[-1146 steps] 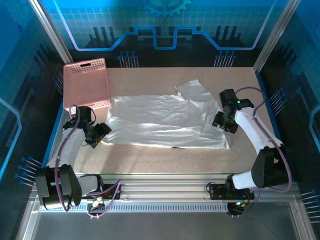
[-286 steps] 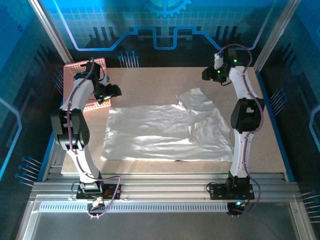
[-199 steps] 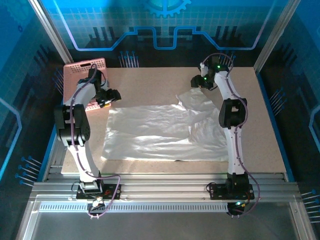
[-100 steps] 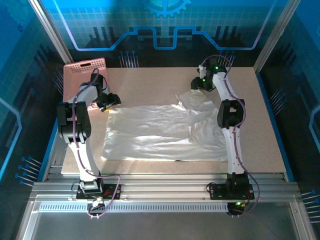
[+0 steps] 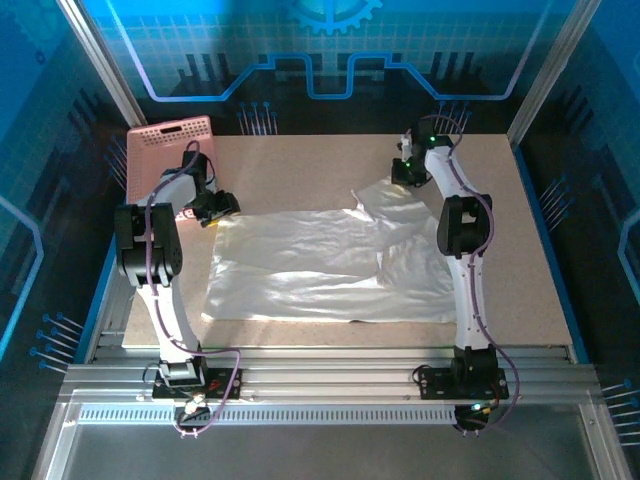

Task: Fold and stack the t-shirts

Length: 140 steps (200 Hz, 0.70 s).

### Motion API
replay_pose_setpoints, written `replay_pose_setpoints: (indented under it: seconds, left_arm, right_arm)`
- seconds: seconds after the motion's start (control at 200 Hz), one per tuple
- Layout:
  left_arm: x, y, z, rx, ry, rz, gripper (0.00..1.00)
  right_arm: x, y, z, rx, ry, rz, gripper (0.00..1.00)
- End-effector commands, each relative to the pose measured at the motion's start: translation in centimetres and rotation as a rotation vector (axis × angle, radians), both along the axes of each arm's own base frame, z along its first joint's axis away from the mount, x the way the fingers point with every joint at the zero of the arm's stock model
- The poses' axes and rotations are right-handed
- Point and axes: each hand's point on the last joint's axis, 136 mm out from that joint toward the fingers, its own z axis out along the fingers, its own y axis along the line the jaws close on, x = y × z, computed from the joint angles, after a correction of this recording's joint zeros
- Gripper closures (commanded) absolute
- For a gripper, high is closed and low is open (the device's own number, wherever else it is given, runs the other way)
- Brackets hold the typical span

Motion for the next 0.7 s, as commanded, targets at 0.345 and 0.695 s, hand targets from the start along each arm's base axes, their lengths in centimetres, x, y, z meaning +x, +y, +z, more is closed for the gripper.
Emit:
replay_pose_setpoints:
  seconds: [0.345,0.695]
  left_arm:
    - [1.8,-0.5,-0.4,0.063,-0.047,0.024,0.38]
    - [4.3,-1.9,1.4,0.063,-0.118,0.012,0.36]
  right_arm:
    - [-0.4,-6.8,4.5,-0.133,-0.06,-0.138,1.0]
    - [-0.6,-7.3,4.2,-0.14,-0.049,-0.122,1.0]
